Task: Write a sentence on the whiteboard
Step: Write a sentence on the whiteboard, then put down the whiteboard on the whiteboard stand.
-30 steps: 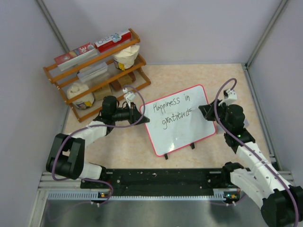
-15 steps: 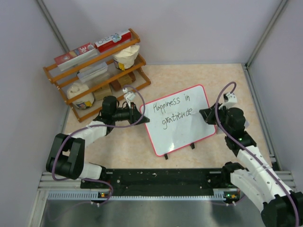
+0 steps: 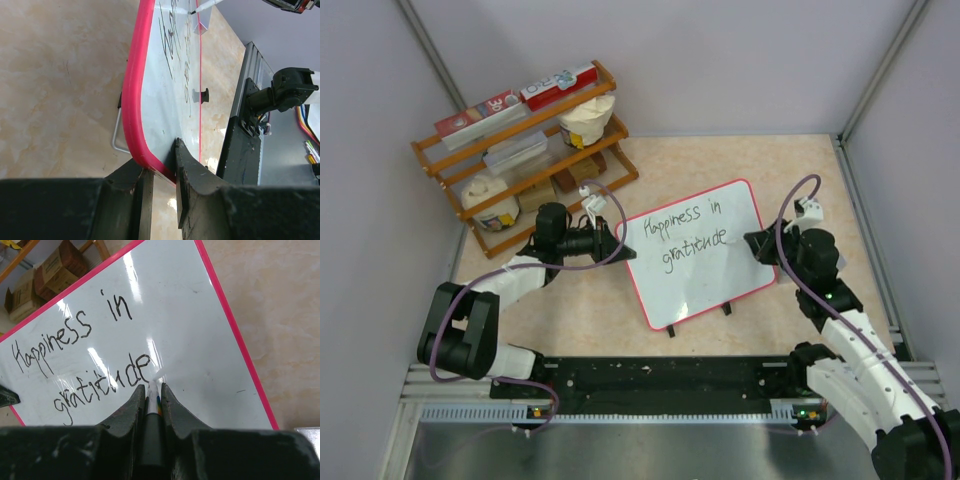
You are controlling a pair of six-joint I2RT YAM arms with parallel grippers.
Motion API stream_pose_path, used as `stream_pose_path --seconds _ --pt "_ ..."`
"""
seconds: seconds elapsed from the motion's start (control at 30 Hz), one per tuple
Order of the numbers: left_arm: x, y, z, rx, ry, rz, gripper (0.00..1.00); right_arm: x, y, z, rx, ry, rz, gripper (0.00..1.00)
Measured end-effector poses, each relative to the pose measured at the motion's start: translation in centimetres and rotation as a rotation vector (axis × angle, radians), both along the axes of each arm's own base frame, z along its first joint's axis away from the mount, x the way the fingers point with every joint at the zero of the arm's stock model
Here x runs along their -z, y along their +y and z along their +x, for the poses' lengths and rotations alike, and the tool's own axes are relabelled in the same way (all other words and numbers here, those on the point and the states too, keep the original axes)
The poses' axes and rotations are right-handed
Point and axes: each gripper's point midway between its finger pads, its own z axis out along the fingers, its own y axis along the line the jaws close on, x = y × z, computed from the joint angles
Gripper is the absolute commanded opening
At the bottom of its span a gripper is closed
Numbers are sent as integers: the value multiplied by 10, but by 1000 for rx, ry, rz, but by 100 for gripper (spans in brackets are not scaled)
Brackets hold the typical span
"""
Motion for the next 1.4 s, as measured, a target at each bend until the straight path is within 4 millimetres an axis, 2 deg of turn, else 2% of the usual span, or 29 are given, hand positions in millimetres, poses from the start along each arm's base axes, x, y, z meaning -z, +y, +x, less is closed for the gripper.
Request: stream_pose_path --seconds 0.4,0.47,0.63,0.77,0.8,1.03,1.2,1.37,1.4 --pt "0 0 0 0 0 0 0 -3 -4 2 28 -9 8 0" --pt "0 0 0 1 -1 -1 0 -9 -3 1 25 -27 15 0" --pt "-1 0 0 2 -2 -1 2 -38 0 -6 3 -124 59 0" --pt "-1 0 0 1 -5 0 22 -57 3 -13 -22 -189 91 0" --pt "-2 0 0 1 -9 0 30 -59 4 -15 -29 -195 95 0" --pt "10 5 0 -31 -98 70 55 -57 10 -20 -70 -180 105 0" --pt "21 10 -5 -53 -101 110 68 -55 12 -25 -86 -166 107 0" --pt "13 18 -6 -106 -164 131 79 -51 15 -31 -107 -143 109 0" --pt "10 20 -7 -118 -180 131 97 -50 15 -32 -112 -138 111 0"
